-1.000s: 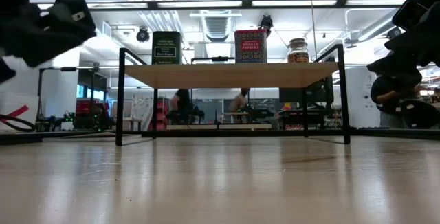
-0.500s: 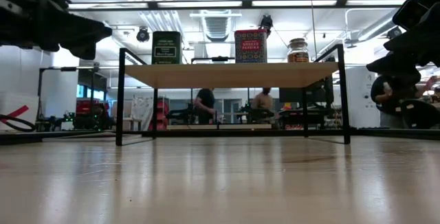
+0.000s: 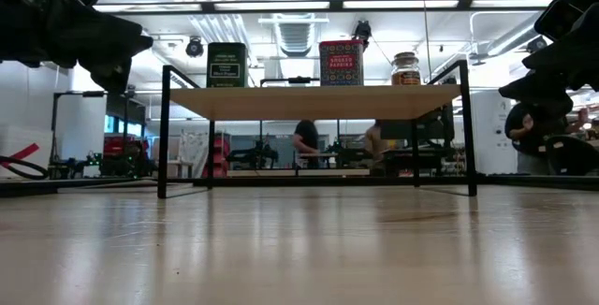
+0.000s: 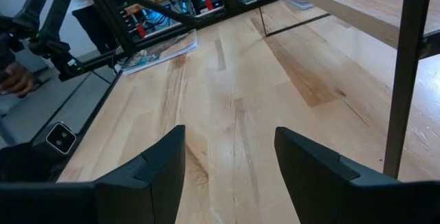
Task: Shelf spices
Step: Remove the black seasoning can from the shelf
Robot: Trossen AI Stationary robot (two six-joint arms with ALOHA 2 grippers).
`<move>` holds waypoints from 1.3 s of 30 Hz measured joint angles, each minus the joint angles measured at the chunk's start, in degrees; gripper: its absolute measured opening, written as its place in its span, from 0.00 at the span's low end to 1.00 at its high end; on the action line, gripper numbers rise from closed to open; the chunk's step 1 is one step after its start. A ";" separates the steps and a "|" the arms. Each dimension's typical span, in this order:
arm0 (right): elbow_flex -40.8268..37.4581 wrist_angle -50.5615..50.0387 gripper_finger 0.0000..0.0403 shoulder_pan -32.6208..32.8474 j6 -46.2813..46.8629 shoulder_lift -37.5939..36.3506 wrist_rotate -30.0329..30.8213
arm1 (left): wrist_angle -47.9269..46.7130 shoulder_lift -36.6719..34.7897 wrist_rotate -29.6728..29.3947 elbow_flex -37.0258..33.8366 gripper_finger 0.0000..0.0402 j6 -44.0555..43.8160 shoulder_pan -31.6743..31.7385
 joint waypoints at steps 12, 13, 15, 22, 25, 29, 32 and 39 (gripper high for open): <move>0.00 1.56 0.49 0.00 0.02 -0.01 -0.02 | -1.16 0.03 1.31 0.85 0.20 -3.85 0.00; 0.00 1.55 0.49 0.00 0.04 -0.01 -0.02 | -2.25 0.17 2.53 1.77 0.20 -4.58 0.00; -0.02 1.53 0.49 0.00 1.56 0.01 -0.02 | -6.22 0.62 4.58 4.75 0.19 -5.70 -0.02; -0.02 1.70 0.49 0.00 4.96 0.01 -0.09 | -32.31 7.33 3.37 23.02 0.19 -7.09 -0.02; -0.01 2.14 0.49 0.00 4.94 0.01 -0.10 | -41.81 12.19 0.36 32.20 0.19 -5.77 -0.02; 0.00 5.84 0.49 0.00 3.38 0.01 -0.49 | -54.19 18.80 -2.94 44.08 0.21 -4.41 -0.02; -0.02 9.71 0.49 0.00 0.65 0.01 -1.55 | -64.57 23.68 -5.63 52.36 0.23 -4.44 -0.02; -0.02 13.40 0.49 0.00 -3.49 -0.01 -1.69 | -78.09 33.77 -9.17 65.20 0.34 -4.24 1.39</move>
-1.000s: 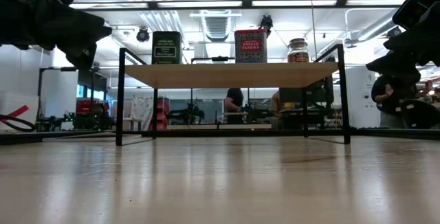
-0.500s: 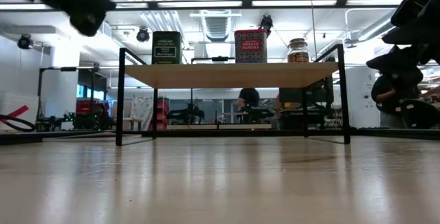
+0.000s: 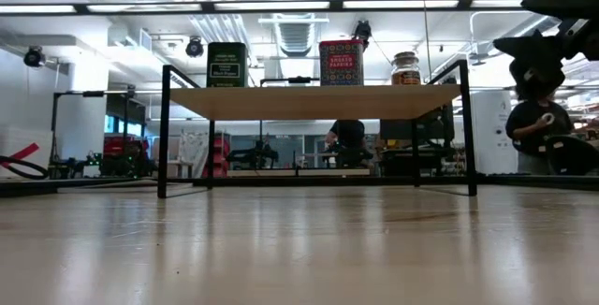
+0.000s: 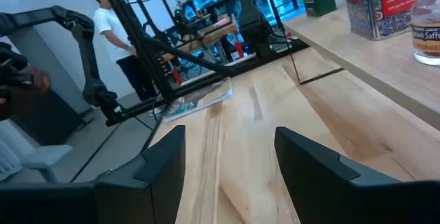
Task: Shelf spices
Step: Remove the black seasoning can from the shelf
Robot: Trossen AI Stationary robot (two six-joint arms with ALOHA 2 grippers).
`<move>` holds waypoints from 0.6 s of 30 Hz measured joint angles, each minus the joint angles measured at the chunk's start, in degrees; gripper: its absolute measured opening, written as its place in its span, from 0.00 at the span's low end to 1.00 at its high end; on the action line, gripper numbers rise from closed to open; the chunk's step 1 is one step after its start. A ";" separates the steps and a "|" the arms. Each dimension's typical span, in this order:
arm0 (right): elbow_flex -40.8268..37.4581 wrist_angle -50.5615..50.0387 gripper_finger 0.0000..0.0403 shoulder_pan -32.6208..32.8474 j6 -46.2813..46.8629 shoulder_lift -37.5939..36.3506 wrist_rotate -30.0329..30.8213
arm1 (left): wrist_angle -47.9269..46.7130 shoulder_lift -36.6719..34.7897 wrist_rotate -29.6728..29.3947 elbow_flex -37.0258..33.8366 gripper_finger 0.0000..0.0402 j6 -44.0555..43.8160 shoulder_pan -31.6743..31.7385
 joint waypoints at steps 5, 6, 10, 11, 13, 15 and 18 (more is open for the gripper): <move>0.01 4.67 0.49 -0.24 -1.43 0.04 0.03 | -4.17 4.54 -0.01 4.26 0.44 1.38 3.62; 0.21 5.04 0.49 -0.26 -2.10 -0.03 -0.48 | -4.39 4.97 0.01 4.68 0.45 1.51 4.43; 4.75 -0.98 0.49 -0.22 -2.64 1.83 -1.75 | -4.38 5.45 0.04 5.46 0.50 2.77 6.59; 6.54 -2.82 0.49 -0.22 -3.01 3.08 -1.66 | -4.43 5.26 0.09 5.46 0.51 2.80 6.96; 10.60 -6.31 0.49 -0.24 -4.40 6.25 -1.34 | -4.31 4.78 0.55 5.43 0.52 2.81 7.67; 15.07 -8.76 0.49 -0.24 -6.39 10.21 -1.34 | -4.40 4.15 0.75 4.92 0.52 2.74 8.40; 21.46 -12.67 0.49 -0.24 -8.62 16.60 -1.34 | -4.42 3.50 1.50 4.12 0.52 2.50 9.51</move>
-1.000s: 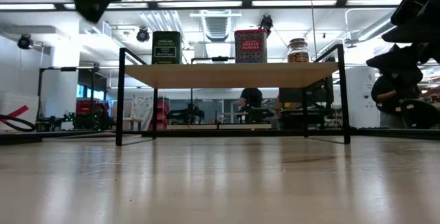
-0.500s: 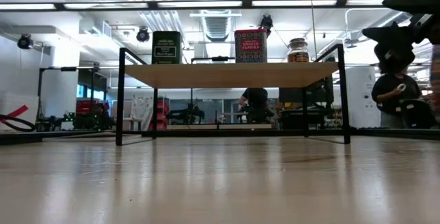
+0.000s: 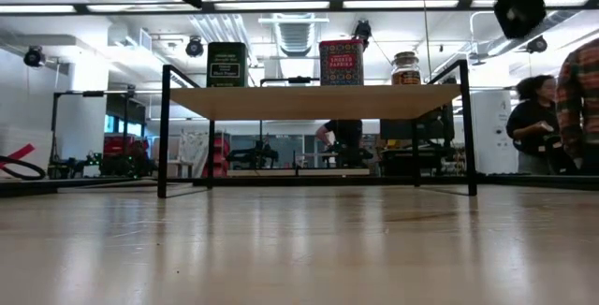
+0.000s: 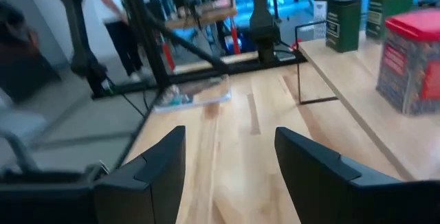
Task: Shelf spices
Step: Remove the black seasoning can from the shelf
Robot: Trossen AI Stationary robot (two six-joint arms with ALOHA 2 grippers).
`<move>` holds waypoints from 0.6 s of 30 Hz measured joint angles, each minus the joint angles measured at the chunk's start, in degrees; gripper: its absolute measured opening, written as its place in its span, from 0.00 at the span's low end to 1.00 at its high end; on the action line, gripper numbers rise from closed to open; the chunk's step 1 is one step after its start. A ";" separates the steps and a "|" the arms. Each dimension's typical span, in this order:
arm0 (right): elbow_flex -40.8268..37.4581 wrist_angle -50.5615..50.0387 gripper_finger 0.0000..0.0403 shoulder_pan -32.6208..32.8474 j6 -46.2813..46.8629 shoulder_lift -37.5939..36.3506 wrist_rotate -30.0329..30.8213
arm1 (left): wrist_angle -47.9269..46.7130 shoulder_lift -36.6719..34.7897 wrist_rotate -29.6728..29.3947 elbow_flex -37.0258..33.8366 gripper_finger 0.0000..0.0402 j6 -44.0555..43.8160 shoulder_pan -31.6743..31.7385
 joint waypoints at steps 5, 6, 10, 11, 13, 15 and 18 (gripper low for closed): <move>8.34 -2.12 0.49 0.00 -2.29 11.29 0.06 | 0.09 -0.05 2.58 -0.30 0.52 -0.07 1.96; 9.71 -2.02 0.49 0.00 -2.76 13.45 0.07 | 0.15 0.15 2.56 -0.30 0.53 0.24 2.19; 14.60 -2.02 0.49 0.00 -5.37 21.48 0.06 | -0.08 0.91 2.73 0.20 0.55 2.15 3.54; 15.75 -2.03 0.49 0.00 -6.22 23.41 0.06 | 0.05 1.24 2.75 0.78 0.55 2.73 3.94; 17.78 -2.07 0.49 0.00 -7.78 26.85 0.04 | -0.28 1.88 3.80 1.88 0.56 3.96 5.03; 19.71 -1.96 0.49 -0.02 -9.11 30.05 0.03 | -0.43 3.06 4.98 3.35 0.57 5.39 6.44; 21.57 -2.16 0.49 -0.02 -10.07 33.54 -0.17 | -0.93 5.17 7.66 5.29 0.59 7.01 8.45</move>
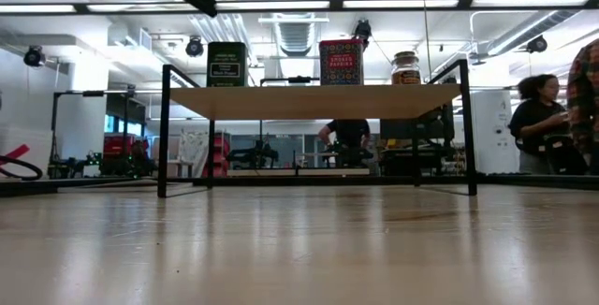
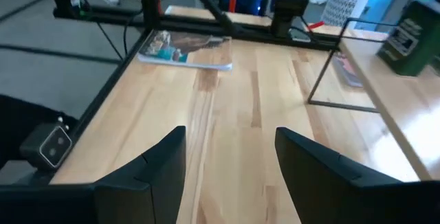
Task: Shelf spices
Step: Remove the black seasoning can from the shelf
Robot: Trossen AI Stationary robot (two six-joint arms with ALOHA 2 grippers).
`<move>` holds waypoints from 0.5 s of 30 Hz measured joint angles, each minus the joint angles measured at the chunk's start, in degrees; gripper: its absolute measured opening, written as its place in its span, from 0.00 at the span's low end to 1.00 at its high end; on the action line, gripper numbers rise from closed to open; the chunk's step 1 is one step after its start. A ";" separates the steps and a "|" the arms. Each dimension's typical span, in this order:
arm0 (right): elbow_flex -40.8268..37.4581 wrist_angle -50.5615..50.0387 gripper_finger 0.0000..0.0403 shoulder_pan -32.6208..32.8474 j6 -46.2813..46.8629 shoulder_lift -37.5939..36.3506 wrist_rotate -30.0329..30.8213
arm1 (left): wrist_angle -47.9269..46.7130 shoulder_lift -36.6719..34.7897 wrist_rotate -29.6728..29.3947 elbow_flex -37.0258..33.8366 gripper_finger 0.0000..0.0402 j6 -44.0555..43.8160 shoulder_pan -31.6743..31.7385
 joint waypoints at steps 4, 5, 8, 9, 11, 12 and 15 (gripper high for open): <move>0.89 0.17 0.49 0.00 0.09 1.72 -1.77 | -3.00 3.13 3.09 2.31 0.60 2.12 2.74; 0.99 0.25 0.49 0.00 0.25 1.92 -1.78 | -3.91 3.85 3.13 2.80 0.60 2.52 3.15; 0.97 0.18 0.49 0.00 0.70 1.92 -1.82 | -4.41 5.23 3.14 4.34 0.60 3.72 4.18; 0.97 0.20 0.49 0.02 0.72 1.92 -1.81 | -4.74 5.73 3.13 4.84 0.60 4.10 4.38; 0.95 0.13 0.49 0.04 0.89 1.92 -2.16 | -4.85 6.53 3.11 6.24 0.60 4.31 4.66; 0.95 0.12 0.49 0.04 1.13 1.92 -2.88 | -5.00 6.82 3.11 6.70 0.60 4.66 5.01; 0.94 0.25 0.49 0.04 1.42 2.71 -3.48 | -5.46 7.89 3.16 7.80 0.60 5.70 6.02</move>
